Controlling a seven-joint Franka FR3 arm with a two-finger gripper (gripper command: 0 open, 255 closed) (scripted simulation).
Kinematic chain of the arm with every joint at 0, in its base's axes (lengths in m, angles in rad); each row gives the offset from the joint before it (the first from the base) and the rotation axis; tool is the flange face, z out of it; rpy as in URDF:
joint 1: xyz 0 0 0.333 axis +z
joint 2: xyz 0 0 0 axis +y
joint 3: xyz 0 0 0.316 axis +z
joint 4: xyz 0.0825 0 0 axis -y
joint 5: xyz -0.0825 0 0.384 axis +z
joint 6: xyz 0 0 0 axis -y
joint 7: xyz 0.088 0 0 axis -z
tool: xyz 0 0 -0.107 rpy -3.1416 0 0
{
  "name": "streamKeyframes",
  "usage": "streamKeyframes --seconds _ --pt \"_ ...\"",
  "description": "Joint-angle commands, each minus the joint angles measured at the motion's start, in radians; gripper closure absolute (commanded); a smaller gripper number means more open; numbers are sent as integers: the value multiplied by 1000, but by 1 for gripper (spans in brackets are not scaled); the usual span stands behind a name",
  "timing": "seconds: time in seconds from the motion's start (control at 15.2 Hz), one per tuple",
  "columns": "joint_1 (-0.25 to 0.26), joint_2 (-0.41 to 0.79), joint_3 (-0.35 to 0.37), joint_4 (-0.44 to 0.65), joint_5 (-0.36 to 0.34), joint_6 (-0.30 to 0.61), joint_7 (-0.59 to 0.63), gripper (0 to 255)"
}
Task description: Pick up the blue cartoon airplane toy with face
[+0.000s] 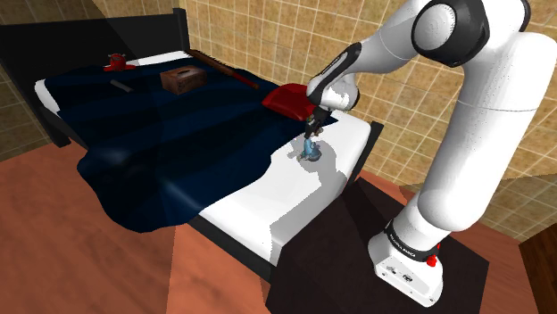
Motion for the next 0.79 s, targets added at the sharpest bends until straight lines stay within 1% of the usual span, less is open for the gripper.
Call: streamKeyframes --seconds 0.0,0.59,0.73 --pt "9 -25 -15 -1 -28 -22 22 255" --pt "37 -130 -59 6 -141 -119 113 255" --pt "38 -132 -59 6 -143 -120 115 255"
